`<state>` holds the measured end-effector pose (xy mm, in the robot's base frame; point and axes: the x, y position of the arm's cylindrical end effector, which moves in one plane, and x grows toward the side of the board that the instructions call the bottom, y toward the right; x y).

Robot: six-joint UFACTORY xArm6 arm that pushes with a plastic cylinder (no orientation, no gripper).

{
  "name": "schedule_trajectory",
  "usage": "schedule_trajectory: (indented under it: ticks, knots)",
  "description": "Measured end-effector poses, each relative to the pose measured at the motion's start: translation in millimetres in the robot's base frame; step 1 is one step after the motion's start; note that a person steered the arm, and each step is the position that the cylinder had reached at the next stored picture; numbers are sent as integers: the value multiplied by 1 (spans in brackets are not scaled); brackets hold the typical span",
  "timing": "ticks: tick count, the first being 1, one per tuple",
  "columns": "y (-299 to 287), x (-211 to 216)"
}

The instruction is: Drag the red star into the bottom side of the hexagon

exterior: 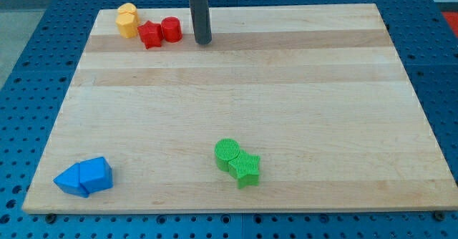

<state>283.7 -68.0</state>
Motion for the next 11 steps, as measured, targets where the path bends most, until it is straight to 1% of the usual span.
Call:
schedule_trajectory:
  ticks: [2, 3, 4, 6, 8, 10, 11]
  knots:
    - [-68, -2]
    - [-85, -2]
    - [-86, -2]
    - [-116, -1]
    - [-120, 6]
    - [-138, 8]
    - [-121, 13]
